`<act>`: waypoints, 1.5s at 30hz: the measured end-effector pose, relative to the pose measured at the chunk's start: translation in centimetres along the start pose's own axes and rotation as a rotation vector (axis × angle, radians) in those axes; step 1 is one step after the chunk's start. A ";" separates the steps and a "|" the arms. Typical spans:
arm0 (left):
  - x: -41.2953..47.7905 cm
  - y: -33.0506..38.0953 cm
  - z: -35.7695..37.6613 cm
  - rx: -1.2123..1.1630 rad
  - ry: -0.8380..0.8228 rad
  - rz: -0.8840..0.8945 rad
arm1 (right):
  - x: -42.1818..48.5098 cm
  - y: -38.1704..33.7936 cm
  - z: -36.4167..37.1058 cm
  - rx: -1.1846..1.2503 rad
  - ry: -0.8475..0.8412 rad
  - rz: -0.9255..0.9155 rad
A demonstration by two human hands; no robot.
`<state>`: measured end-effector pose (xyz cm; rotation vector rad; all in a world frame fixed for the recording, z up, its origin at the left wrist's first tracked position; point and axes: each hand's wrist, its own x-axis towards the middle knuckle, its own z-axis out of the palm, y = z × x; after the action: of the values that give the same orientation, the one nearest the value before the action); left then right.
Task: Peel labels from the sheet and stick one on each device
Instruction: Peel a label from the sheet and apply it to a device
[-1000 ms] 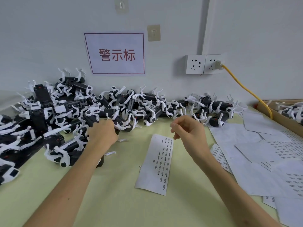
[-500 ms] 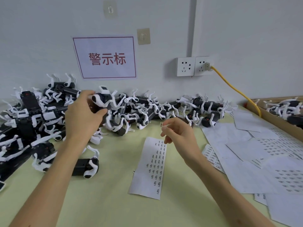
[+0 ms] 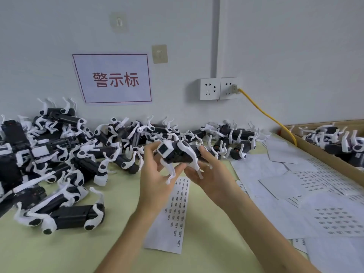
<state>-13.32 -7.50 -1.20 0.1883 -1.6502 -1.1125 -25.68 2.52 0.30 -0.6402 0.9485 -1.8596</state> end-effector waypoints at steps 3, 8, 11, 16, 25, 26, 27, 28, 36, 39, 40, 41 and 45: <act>0.3 -0.8 -1.2 0.005 -0.063 -0.094 | 0.3 -0.1 -0.3 0.086 0.045 -0.108; 1.1 -0.8 -4.3 -0.414 -0.151 -0.671 | 0.3 -1.1 -0.5 -0.112 0.032 -0.307; 1.0 -0.5 -4.6 -0.497 -0.301 -0.769 | 0.1 -1.1 -0.5 -0.433 0.007 -0.404; 0.4 -0.3 -3.7 -0.397 -0.464 -0.772 | -0.2 -0.2 -0.4 -0.728 -0.068 -0.384; -0.7 -0.8 -1.1 -0.486 -0.031 -0.818 | 0.3 -0.3 -0.5 -0.764 0.197 -0.602; -0.8 -0.8 -1.0 -0.513 0.014 -0.815 | 0.3 -0.4 -0.5 -0.711 0.207 -0.606; -0.8 -0.7 -1.0 -0.540 0.048 -0.804 | 0.4 -0.6 -0.6 -0.667 0.196 -0.583; -0.8 -0.7 -1.1 -0.558 0.068 -0.787 | 0.4 -0.8 -0.6 -0.638 0.158 -0.536; -1.0 -0.7 -1.1 -0.554 0.047 -0.692 | 0.3 -0.3 -0.2 -0.726 -0.027 -0.338; -1.2 -0.8 -0.8 -0.553 0.026 -0.672 | 0.3 -0.3 -0.2 -0.754 -0.037 -0.339; -1.2 -0.8 -0.7 -0.557 0.021 -0.671 | 0.4 -0.2 -0.2 -0.767 -0.027 -0.338; -1.3 -0.8 -0.5 -0.560 0.020 -0.673 | 0.4 -0.2 -0.3 -0.779 -0.016 -0.339; -1.4 -0.8 -0.3 -0.524 0.031 -0.670 | 0.6 0.1 -0.4 -0.832 0.013 -0.359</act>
<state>-12.87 -7.25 -2.75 0.4299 -1.2300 -1.9935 -26.20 2.07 0.01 -1.3630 1.7211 -1.7166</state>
